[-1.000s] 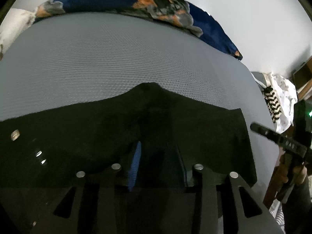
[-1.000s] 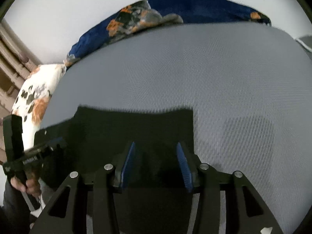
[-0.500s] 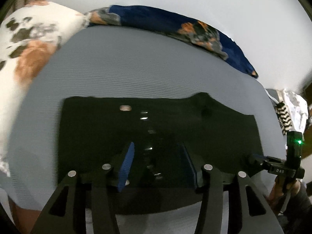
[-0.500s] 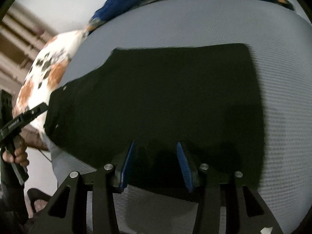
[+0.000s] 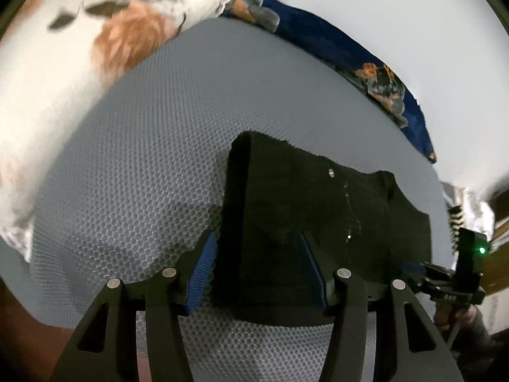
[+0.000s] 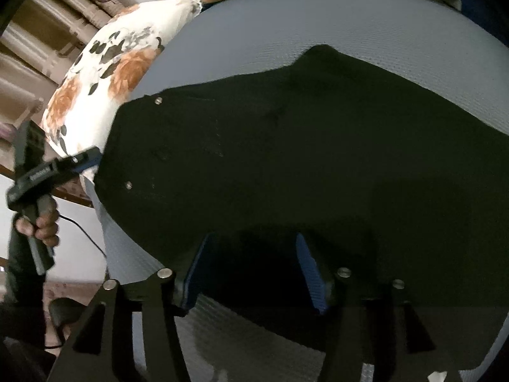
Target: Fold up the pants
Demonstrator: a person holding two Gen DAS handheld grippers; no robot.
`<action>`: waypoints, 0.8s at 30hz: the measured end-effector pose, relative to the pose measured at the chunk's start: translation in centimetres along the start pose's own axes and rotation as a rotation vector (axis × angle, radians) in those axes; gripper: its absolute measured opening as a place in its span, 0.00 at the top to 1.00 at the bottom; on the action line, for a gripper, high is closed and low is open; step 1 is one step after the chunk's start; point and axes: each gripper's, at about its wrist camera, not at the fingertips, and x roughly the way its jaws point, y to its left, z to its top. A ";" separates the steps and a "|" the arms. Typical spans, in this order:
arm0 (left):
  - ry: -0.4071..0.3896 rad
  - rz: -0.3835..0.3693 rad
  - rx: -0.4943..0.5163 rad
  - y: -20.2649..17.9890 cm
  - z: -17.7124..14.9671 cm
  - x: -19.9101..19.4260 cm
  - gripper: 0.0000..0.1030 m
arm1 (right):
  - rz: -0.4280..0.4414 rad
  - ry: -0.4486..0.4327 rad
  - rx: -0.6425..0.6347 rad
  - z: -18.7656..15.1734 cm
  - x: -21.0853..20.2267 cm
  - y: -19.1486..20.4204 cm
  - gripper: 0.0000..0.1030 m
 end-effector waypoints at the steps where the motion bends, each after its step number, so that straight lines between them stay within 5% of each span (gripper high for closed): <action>1: 0.008 -0.019 -0.004 0.4 0.0 0.1 0.47 | 0.011 -0.003 0.004 0.5 0.0 0.3 0.44; 4: 0.039 -0.079 -0.020 2.0 0.1 1.1 0.47 | 0.014 -0.036 0.007 1.4 -0.7 0.6 0.37; 24: 0.249 -0.512 -0.046 6.6 2.7 5.7 0.47 | -0.108 -0.145 0.200 6.3 -3.1 -0.6 0.36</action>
